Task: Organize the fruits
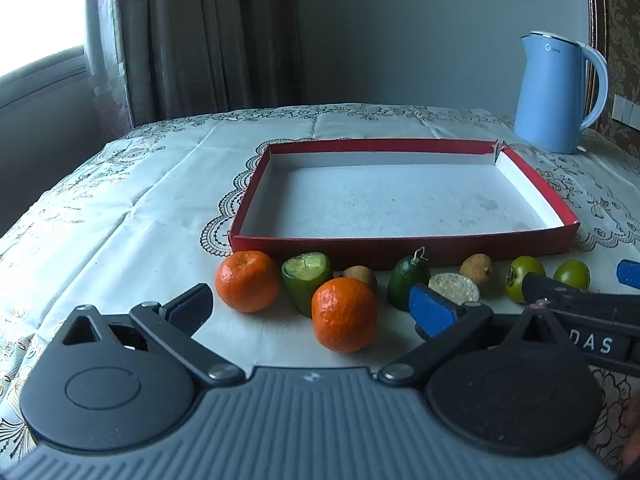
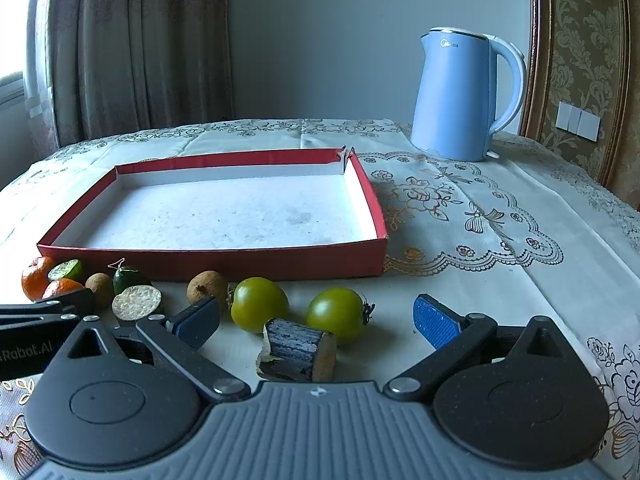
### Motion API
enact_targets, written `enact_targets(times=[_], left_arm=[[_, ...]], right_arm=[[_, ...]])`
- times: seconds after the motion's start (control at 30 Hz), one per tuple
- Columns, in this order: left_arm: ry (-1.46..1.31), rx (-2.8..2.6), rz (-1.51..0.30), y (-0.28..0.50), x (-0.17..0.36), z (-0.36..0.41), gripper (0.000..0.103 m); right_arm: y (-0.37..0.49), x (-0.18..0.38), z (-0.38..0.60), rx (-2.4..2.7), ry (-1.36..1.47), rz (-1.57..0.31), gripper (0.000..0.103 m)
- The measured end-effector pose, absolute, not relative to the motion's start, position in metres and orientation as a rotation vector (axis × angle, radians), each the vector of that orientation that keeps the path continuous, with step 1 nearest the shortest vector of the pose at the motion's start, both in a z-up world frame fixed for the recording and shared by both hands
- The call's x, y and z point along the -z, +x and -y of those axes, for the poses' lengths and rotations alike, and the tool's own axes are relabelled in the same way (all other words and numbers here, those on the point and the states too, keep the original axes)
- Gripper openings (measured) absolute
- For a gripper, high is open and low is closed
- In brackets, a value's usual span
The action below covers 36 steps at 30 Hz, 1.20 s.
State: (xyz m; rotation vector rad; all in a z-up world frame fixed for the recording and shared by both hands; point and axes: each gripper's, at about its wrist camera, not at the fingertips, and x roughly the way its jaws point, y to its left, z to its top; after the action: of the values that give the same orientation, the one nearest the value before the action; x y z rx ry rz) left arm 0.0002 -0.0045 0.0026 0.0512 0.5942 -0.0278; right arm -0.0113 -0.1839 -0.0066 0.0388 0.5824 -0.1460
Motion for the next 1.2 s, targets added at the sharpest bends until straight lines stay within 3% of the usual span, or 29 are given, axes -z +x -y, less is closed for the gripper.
enact_targets(times=[0.67, 1.2], left_arm=[[0.019, 0.075, -0.606, 0.001, 0.011, -0.004, 0.103], [-0.002, 0.09, -0.65, 0.008, 0.027, -0.011, 0.103]], right_arm=[[-0.028, 0.002, 0.22, 0.143, 0.076, -0.57, 0.103], [-0.066, -0.005, 0.202, 0.061, -0.085, -0.437, 0.103]])
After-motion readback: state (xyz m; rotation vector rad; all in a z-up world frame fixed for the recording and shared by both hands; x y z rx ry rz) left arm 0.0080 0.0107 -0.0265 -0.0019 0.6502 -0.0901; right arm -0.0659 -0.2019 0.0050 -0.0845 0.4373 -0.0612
